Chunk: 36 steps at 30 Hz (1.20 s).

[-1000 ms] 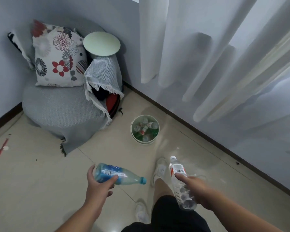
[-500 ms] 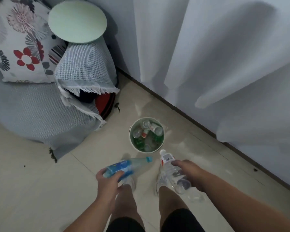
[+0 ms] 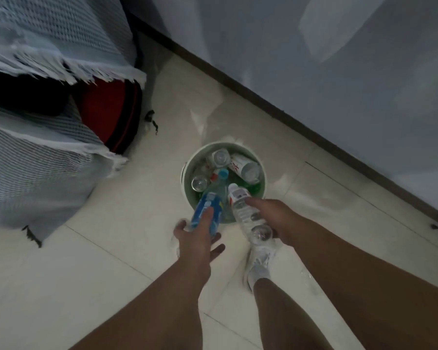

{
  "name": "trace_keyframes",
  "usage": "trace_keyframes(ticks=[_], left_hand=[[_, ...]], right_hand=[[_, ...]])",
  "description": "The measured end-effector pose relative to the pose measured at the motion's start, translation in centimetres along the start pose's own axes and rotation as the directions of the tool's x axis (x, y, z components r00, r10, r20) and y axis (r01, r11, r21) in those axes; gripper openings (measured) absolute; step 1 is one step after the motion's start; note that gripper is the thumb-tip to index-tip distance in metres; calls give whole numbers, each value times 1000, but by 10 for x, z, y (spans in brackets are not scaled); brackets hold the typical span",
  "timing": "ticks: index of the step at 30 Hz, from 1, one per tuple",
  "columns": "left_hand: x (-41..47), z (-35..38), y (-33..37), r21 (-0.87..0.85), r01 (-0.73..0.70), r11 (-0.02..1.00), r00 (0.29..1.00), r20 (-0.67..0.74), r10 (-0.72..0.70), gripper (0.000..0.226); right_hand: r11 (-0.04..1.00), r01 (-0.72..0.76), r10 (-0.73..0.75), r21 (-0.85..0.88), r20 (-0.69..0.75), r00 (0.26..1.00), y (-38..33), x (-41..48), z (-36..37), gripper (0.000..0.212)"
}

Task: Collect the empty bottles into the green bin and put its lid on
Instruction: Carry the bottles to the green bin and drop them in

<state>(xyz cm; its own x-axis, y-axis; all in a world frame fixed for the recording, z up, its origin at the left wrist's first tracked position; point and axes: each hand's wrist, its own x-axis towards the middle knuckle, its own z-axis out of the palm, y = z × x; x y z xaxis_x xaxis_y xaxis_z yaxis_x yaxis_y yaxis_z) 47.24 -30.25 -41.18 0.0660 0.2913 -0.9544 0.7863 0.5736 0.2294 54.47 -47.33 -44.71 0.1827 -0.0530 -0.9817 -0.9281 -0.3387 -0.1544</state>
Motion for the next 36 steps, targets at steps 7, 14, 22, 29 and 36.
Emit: trace_keyframes(ticks=[7,14,22,29,36], left_hand=[[31,24,-4,4,199,980,966,169,-197,39],[57,34,1,90,119,989,980,151,-131,43],[72,31,27,248,-132,960,986,127,103,36],[104,28,27,549,-257,795,965,110,236,29],[122,29,34,754,-330,568,929,152,338,33]], right_hand=[[1000,27,-27,-1,27,999,-13,43,16,48],[969,231,-239,88,96,966,-6,42,25,58],[840,470,-481,-271,29,876,4,37,31,69],[661,371,-585,-652,-139,799,-20,65,22,40],[632,441,-588,-637,-24,808,-8,79,22,38]])
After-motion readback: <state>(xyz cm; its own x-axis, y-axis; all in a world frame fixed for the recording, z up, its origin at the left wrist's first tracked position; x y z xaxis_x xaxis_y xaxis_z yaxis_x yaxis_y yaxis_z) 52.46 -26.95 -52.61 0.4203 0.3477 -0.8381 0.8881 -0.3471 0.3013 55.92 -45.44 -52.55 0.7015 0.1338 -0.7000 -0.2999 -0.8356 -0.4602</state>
